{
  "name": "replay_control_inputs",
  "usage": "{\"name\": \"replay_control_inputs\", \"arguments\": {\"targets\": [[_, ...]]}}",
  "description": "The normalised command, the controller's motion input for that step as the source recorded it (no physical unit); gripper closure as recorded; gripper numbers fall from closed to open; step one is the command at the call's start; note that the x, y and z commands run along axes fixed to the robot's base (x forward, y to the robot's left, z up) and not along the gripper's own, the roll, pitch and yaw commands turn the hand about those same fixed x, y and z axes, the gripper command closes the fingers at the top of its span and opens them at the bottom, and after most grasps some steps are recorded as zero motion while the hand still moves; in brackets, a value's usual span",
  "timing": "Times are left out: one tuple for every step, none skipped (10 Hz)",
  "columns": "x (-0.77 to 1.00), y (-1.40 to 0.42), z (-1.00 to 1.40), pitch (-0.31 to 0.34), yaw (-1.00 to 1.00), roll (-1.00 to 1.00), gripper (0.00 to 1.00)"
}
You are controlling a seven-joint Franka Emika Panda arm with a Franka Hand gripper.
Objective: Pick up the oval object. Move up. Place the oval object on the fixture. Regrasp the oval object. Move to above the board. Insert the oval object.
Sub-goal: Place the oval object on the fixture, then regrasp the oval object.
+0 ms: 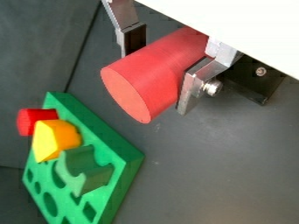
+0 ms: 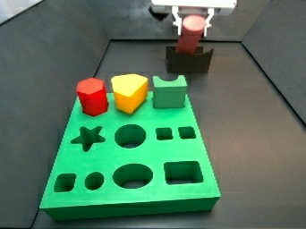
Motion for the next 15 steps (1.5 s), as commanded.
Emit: {"name": "replay_control_inputs", "arguments": {"targets": [[0.09, 0.01, -0.67, -0.071, 0.00, -0.07, 1.00], [0.07, 0.01, -0.45, -0.058, 0.01, -0.06, 1.00], [0.07, 0.00, -0.31, -0.052, 0.01, -0.06, 1.00], [0.06, 0.00, -0.23, -0.051, 0.01, -0.06, 1.00], [0.00, 0.00, 0.00, 0.000, 0.00, 0.00, 0.00], [0.00, 0.00, 1.00, 0.087, -0.03, -0.10, 0.00], [0.00, 0.00, 1.00, 0.085, -0.03, -0.09, 0.00], [-0.01, 0.01, 1.00, 0.086, -0.03, -0.06, 0.00], [-0.01, 0.01, 1.00, 0.082, -0.04, -0.03, 0.00], [-0.02, 0.01, 1.00, 0.075, -0.05, 0.01, 0.00], [-0.02, 0.01, 0.86, 0.072, -0.05, 0.02, 0.00], [-0.02, 0.01, 0.61, 0.063, -0.06, 0.03, 0.00], [-0.02, 0.01, 0.49, 0.059, -0.06, 0.03, 0.00], [-0.02, 0.01, 0.23, 0.050, -0.06, 0.03, 0.00], [-1.00, 0.00, 0.00, -0.056, 0.04, 0.09, 0.00]]}}
